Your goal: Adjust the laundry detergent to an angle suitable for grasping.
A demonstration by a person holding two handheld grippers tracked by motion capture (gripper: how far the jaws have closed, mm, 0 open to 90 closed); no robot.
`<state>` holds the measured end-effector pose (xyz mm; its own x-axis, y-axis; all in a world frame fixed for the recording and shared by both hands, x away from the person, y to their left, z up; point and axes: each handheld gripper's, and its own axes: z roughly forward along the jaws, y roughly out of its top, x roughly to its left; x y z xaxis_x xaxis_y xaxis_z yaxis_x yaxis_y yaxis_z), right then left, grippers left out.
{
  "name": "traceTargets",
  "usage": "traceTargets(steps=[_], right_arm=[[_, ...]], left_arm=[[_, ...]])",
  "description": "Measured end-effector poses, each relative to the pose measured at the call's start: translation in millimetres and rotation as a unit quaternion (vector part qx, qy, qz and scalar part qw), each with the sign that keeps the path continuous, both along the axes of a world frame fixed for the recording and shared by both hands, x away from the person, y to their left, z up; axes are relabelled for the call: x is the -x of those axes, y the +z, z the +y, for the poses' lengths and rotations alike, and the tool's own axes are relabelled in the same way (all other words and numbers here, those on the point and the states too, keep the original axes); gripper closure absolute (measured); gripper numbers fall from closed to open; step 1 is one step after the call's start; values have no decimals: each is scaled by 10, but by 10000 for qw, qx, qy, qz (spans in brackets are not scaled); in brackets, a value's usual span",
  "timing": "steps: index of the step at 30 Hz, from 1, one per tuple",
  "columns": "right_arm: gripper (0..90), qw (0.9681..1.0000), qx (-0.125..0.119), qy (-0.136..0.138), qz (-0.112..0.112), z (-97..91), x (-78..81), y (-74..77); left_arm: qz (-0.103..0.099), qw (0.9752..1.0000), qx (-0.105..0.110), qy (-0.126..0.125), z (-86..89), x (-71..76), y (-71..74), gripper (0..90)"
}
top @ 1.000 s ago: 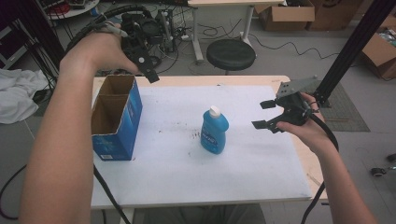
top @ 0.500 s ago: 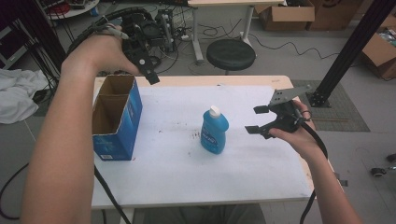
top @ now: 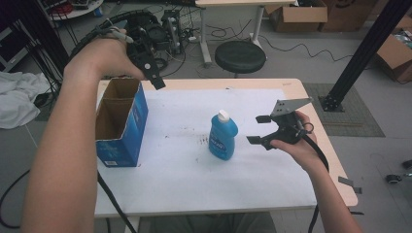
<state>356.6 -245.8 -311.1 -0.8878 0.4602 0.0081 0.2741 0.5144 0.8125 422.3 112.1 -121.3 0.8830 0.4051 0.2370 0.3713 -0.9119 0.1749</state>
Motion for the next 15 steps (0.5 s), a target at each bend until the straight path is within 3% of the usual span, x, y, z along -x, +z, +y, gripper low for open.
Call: traceTargets(steps=[15], right_arm=[[194, 10000, -59, 8, 15, 218, -19, -226]], left_arm=[[12, 10000, 16, -57, -9, -6, -49, 8]])
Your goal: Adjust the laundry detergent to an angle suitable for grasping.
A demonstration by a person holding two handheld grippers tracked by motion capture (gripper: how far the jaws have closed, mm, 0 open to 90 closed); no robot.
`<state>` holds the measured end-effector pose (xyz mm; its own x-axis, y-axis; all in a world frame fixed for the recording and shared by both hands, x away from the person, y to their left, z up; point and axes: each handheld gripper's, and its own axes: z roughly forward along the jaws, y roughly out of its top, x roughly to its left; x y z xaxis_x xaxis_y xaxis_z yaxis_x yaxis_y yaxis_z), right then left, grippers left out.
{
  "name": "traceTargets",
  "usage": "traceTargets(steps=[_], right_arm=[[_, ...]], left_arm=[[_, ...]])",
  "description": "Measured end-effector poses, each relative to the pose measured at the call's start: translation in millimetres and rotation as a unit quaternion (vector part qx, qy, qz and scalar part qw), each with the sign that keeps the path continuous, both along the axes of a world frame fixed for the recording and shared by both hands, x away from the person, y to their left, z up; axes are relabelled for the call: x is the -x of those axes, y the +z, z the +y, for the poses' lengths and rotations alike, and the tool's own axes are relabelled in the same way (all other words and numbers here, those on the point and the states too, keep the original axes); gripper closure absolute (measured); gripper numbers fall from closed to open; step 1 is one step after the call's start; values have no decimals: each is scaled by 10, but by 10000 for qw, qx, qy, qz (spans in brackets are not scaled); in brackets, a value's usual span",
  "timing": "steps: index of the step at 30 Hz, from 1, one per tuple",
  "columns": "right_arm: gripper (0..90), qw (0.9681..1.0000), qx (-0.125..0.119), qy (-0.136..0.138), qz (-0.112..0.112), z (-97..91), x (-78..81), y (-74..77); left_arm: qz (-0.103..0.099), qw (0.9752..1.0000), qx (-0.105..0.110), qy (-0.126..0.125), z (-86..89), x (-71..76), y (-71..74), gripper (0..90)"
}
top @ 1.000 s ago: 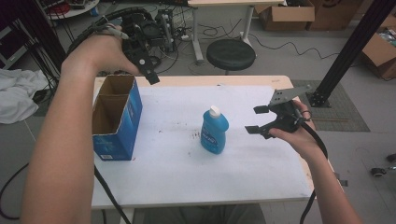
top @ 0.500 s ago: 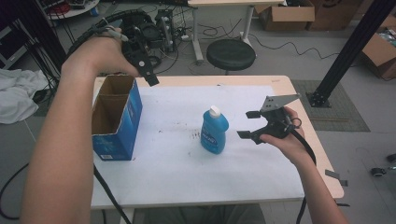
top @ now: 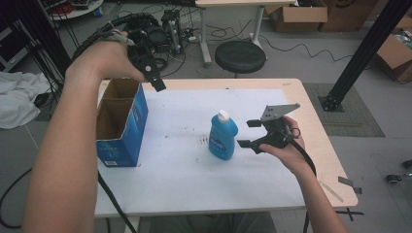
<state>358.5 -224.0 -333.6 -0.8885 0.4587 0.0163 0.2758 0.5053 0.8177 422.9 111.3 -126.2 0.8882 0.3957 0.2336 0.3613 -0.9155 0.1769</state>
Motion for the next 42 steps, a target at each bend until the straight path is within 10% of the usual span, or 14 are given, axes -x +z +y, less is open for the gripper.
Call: traceTargets(steps=[42], right_arm=[[241, 9988, -174, -457, -34, 536, -112, -386]], left_arm=[[48, 10000, 16, -24, 16, -4, -89, 8]])
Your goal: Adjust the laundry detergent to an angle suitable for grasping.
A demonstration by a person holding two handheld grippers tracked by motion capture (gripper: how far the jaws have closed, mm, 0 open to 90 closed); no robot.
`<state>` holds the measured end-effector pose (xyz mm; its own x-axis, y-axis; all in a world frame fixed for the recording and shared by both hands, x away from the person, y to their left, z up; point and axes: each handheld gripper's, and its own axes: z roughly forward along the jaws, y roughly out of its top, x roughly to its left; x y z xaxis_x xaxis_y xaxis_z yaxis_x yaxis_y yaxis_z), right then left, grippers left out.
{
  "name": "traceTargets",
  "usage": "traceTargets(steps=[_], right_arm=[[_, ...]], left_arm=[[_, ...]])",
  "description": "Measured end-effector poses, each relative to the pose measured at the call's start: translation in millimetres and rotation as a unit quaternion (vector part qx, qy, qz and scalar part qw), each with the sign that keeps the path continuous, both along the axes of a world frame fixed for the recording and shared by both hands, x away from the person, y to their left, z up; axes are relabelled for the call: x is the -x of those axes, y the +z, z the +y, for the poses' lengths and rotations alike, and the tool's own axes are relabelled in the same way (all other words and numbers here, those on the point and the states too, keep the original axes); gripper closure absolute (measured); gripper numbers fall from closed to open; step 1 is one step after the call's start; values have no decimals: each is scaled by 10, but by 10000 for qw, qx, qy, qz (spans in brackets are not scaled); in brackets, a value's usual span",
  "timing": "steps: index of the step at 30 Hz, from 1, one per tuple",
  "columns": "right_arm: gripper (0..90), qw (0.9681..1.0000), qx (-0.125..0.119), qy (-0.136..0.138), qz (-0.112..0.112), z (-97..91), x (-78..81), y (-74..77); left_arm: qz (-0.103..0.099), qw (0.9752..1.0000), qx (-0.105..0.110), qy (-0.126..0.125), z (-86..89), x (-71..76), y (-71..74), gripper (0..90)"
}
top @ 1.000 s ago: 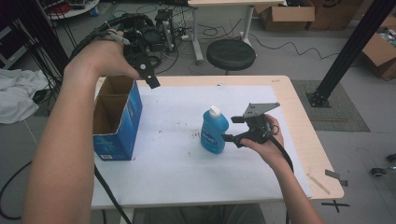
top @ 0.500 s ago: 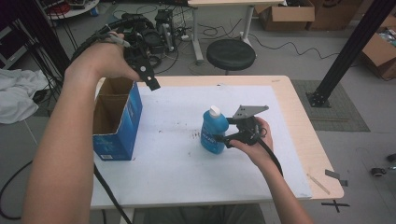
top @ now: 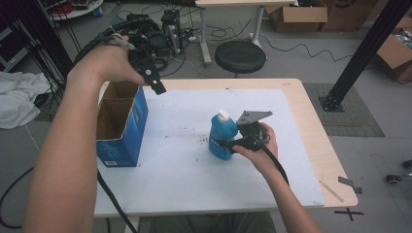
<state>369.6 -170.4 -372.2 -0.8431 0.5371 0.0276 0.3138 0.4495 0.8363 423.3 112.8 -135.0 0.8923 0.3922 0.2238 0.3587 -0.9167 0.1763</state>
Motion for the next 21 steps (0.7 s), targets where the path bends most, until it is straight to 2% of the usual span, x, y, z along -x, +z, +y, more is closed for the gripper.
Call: traceTargets(steps=[8, 16, 21], right_arm=[[286, 10000, 6, -51, -27, 25, 0, -33], [336, 9997, 18, -221, -131, 45, -8, -59], [378, 9997, 38, -208, -158, 68, -9, -84]], left_arm=[[-1, 10000, 17, 6, 5, -10, -9, 10], [4, 10000, 33, 5, 15, -16, -11, 10], [11, 10000, 25, 20, 28, -20, -19, 10]])
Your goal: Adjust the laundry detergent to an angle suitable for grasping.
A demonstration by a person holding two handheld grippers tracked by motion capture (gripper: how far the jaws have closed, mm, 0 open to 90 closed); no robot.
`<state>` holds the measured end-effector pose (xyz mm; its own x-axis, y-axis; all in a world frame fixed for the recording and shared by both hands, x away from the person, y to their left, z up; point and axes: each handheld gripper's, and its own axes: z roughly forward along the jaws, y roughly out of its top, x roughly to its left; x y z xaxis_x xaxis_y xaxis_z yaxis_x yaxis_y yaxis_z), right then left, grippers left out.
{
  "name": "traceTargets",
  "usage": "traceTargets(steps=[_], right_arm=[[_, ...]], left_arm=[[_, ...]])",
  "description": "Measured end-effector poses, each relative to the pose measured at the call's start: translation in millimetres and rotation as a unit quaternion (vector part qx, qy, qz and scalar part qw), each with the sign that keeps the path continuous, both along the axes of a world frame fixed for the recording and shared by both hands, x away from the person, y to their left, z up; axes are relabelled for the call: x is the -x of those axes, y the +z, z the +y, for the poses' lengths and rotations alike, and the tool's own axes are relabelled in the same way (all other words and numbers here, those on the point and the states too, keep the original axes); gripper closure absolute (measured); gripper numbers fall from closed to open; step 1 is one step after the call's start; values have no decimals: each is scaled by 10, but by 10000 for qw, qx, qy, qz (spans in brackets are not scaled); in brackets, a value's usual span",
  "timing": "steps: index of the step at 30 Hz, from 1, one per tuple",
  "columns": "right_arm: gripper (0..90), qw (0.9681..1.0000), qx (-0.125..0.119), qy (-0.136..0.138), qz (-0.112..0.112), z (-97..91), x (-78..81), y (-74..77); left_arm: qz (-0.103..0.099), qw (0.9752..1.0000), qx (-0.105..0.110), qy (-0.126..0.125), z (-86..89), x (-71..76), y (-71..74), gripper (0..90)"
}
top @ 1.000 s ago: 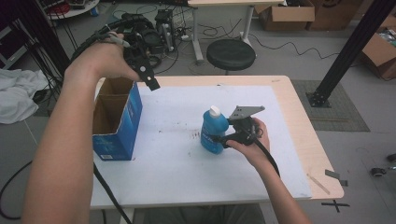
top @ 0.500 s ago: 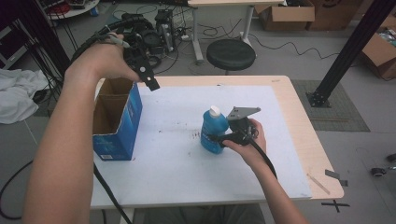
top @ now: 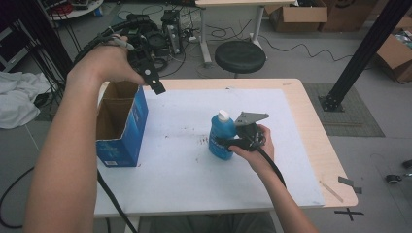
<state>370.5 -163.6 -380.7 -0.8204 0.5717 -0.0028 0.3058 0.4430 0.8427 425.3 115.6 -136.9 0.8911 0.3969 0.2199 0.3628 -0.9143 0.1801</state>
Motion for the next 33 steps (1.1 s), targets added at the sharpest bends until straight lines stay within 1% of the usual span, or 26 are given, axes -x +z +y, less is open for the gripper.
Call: traceTargets(steps=[2, 3, 5, 6, 9, 15, 31, 33], right_arm=[[396, 10000, -2, 17, 7, 11, -3, -8], [420, 10000, -1, 44, 11, 15, -2, -13], [427, 10000, -7, 62, 21, 20, -2, -21], [433, 9999, -48, 91, 59, 10, -11, -22], [438, 9998, -111, 129, 110, -3, -25, -26], [442, 9996, -133, 194, 131, -16, -39, -27], [446, 9995, -121, 246, 136, -21, -47, -23], [447, 9995, -129, 259, 141, -24, -50, -23]], left_arm=[[9, 10000, -1, -2, 4, -2, -7, 10], [10, 10000, -6, -2, 7, -2, -9, 10], [15, 10000, 0, 11, 12, -2, -11, 10], [11, 10000, -2, 7, 15, -2, -10, 10], [3, 10000, 17, 8, 19, -2, -6, 10], [20, 10000, 5, 5, 19, -7, -12, 10], [17, 10000, 11, 4, 7, 9, 4, 11], [-31, 10000, 27, -13, 13, 21, 24, 11]])
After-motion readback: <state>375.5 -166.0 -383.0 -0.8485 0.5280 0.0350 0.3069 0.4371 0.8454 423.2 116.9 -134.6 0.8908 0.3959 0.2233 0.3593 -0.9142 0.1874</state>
